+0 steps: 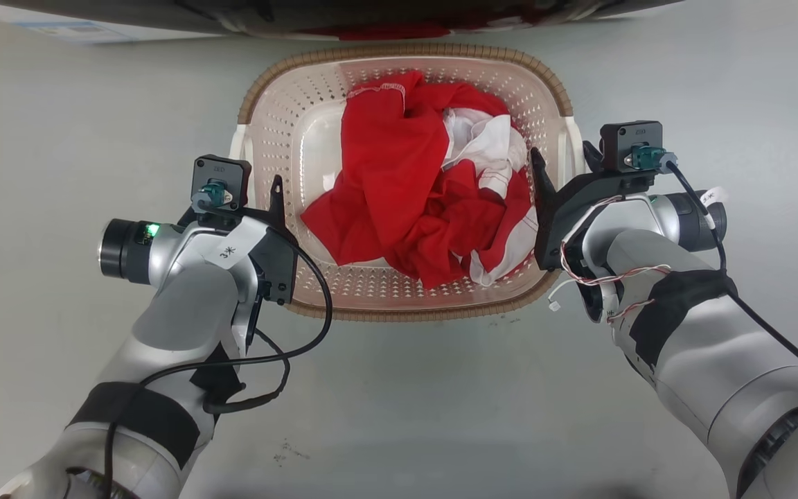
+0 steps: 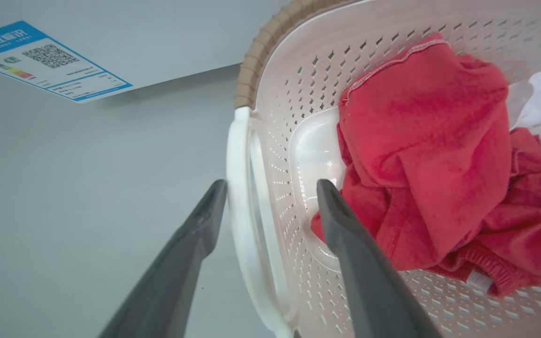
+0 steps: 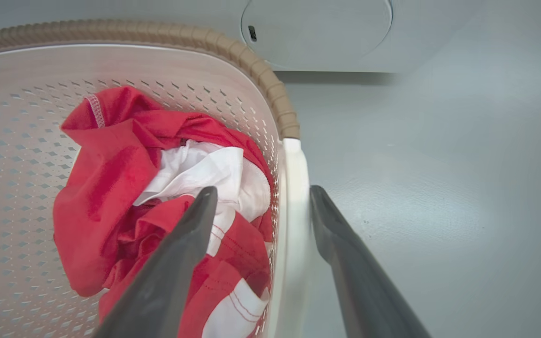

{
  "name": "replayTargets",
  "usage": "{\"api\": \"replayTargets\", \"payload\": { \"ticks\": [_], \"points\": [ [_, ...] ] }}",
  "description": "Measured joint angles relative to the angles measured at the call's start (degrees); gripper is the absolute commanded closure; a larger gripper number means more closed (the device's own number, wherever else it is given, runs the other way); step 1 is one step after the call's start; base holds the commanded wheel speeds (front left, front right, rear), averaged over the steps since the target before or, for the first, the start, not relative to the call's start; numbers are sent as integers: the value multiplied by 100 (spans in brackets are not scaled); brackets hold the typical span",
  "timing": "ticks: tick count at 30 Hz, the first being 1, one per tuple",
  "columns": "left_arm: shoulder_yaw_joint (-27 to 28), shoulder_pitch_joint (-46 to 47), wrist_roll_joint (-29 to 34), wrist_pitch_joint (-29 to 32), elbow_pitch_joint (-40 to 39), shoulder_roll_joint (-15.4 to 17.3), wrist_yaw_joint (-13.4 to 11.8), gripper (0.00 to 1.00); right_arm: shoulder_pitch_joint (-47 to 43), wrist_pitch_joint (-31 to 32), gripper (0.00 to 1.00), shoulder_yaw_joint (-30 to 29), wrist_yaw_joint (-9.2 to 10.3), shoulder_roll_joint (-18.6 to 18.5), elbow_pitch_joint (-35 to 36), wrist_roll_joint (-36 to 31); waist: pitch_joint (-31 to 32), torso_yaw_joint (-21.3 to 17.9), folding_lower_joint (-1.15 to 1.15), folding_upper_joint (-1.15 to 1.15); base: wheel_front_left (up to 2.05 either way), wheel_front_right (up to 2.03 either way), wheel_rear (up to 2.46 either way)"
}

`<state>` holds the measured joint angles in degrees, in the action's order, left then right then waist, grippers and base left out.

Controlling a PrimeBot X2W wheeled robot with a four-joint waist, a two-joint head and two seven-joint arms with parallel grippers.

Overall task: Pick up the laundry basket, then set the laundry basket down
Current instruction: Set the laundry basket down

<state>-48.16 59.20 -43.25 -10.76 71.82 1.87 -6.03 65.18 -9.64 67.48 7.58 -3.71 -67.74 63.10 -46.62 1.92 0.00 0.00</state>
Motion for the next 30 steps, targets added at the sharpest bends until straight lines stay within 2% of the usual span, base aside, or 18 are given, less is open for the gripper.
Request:
{"api": "replayTargets", "payload": {
  "ticks": [14,30],
  "points": [
    [34,-348,-60,-97,25,-8,7,0,-165,-122,0,46,-1,14,-136,16,569,-1,0,0,0,0,0],
    [252,-857,-321,-347,-155,-9,259,0,-710,-458,0,-129,-1,15,-109,107,1659,27,0,0,0,0,0]
  ]
}}
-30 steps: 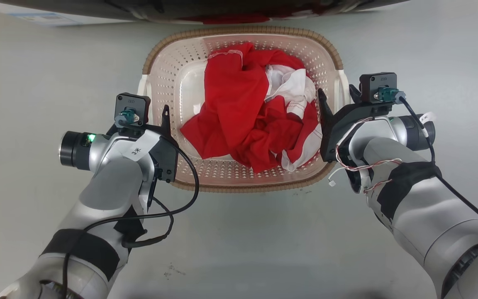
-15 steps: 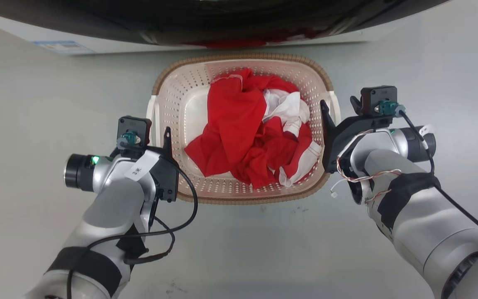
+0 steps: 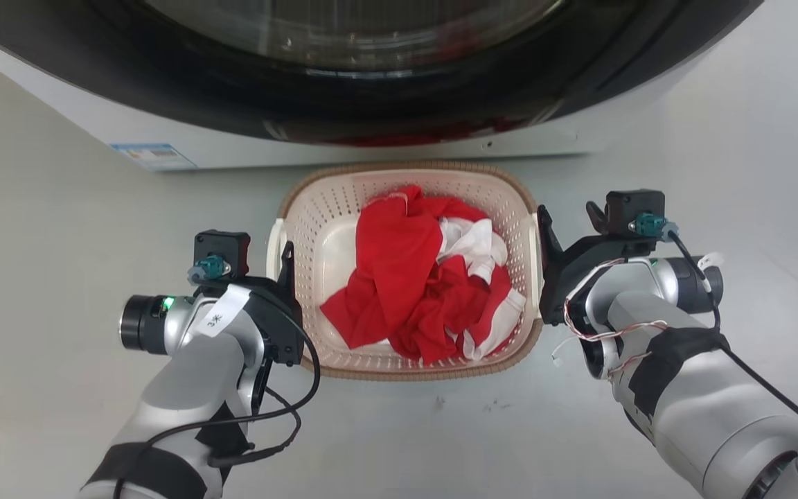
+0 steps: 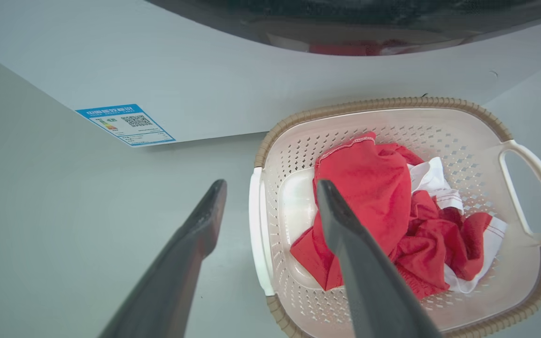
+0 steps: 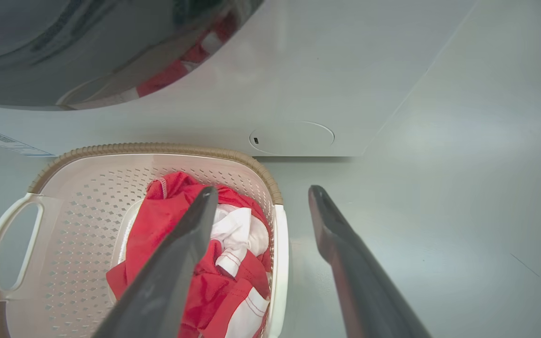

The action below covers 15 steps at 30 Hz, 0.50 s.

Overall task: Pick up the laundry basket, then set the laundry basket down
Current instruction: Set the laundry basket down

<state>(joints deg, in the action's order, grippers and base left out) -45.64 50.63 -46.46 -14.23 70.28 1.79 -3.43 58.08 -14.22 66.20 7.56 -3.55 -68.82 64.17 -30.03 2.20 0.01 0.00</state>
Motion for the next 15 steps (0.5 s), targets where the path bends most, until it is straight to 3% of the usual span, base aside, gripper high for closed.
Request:
{"api": "replayTargets", "payload": {
  "ticks": [15],
  "points": [
    [240,-1120,87,-7,-660,224,33,0,-877,-3,0,-576,1,11,301,-67,1255,52,0,0,0,0,0]
  ]
}}
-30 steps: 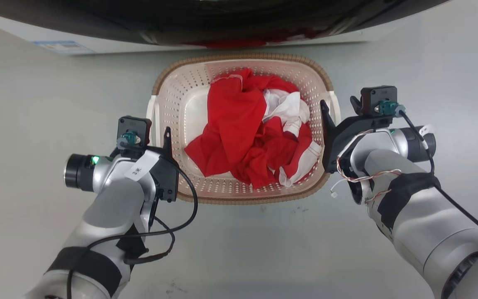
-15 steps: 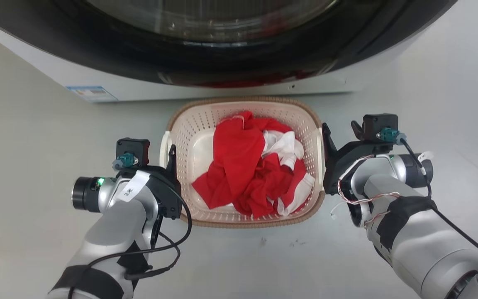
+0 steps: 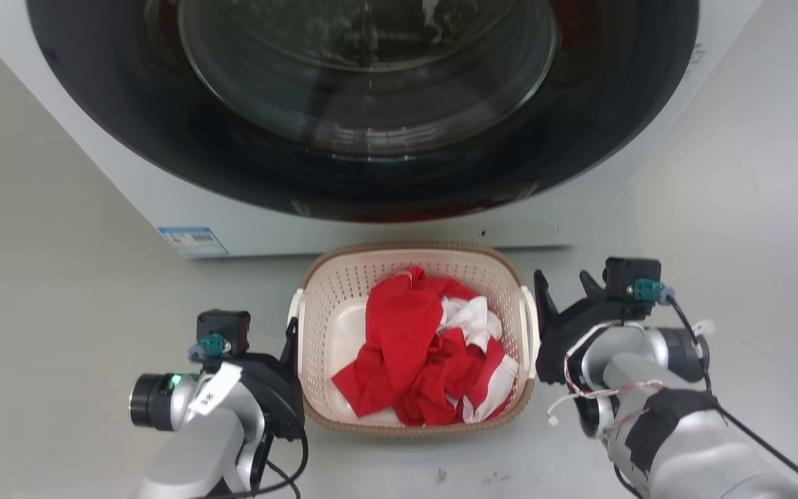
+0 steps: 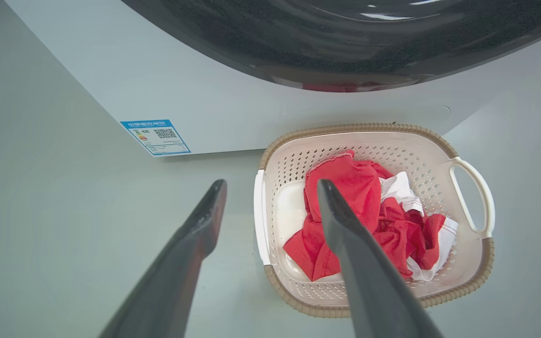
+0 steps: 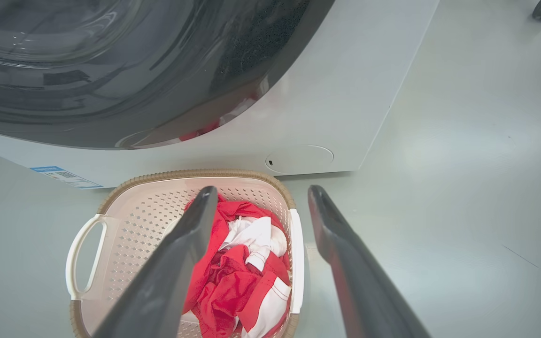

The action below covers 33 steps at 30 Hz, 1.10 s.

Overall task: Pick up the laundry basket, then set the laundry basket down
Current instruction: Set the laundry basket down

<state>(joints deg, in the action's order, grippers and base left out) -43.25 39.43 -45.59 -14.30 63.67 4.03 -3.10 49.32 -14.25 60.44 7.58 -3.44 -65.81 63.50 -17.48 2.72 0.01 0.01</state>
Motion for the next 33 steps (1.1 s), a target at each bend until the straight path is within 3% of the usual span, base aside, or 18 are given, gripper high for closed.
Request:
{"api": "replayTargets", "payload": {
  "ticks": [16,33],
  "points": [
    [590,-1376,410,0,-1471,425,-290,0,-1257,-1,0,-831,-1,-200,869,-683,1169,-47,0,0,0,0,0],
    [1268,-3198,1374,0,-3744,787,-402,0,-3152,-1,0,-2332,-1,-535,2754,-2163,1891,-138,0,0,0,0,0]
  ]
}}
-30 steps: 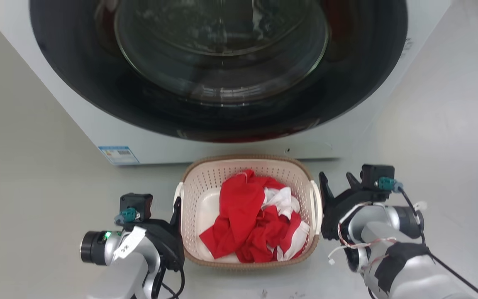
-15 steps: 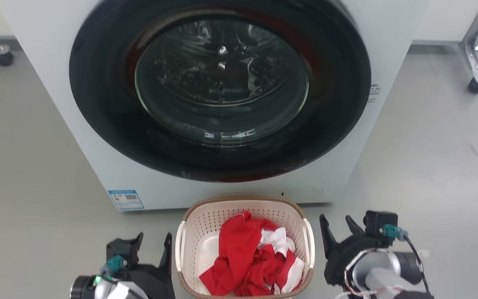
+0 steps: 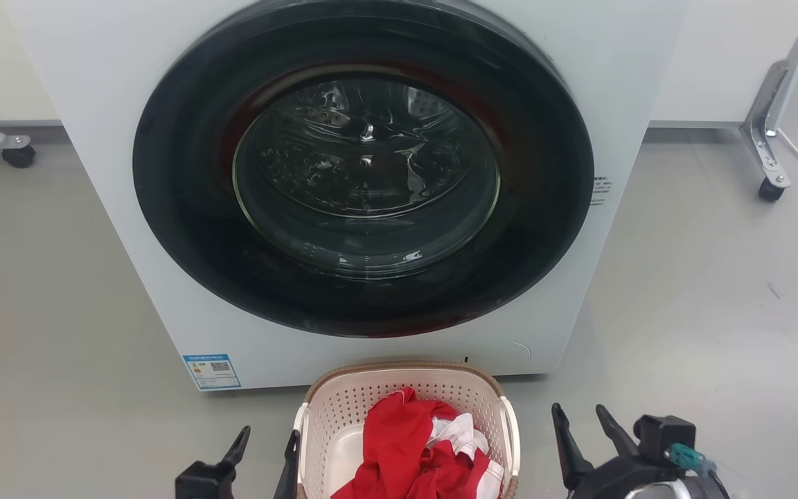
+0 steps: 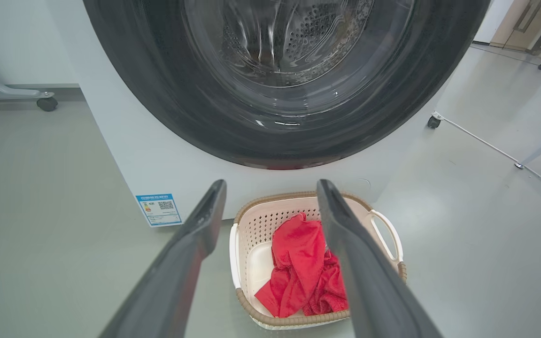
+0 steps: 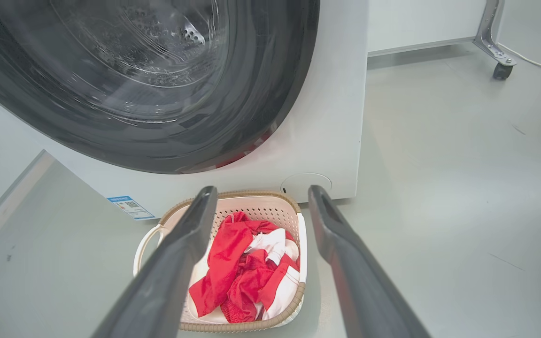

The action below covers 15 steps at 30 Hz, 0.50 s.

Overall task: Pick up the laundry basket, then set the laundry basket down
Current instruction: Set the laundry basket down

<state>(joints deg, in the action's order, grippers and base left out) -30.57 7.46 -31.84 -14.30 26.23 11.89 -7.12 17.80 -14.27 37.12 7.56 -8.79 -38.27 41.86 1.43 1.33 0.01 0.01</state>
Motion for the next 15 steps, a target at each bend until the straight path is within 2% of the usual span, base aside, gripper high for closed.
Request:
{"api": "replayTargets", "payload": {
  "ticks": [7,15],
  "points": [
    [588,-493,488,0,-699,-29,-1,0,-695,0,0,-727,0,9,965,-813,44,16,-1,-1,0,0,0],
    [1134,-1009,1078,-1,-1395,-208,-1,0,-1455,-1,0,-1395,0,101,2053,-1738,34,38,-1,-1,0,0,0]
  ]
}}
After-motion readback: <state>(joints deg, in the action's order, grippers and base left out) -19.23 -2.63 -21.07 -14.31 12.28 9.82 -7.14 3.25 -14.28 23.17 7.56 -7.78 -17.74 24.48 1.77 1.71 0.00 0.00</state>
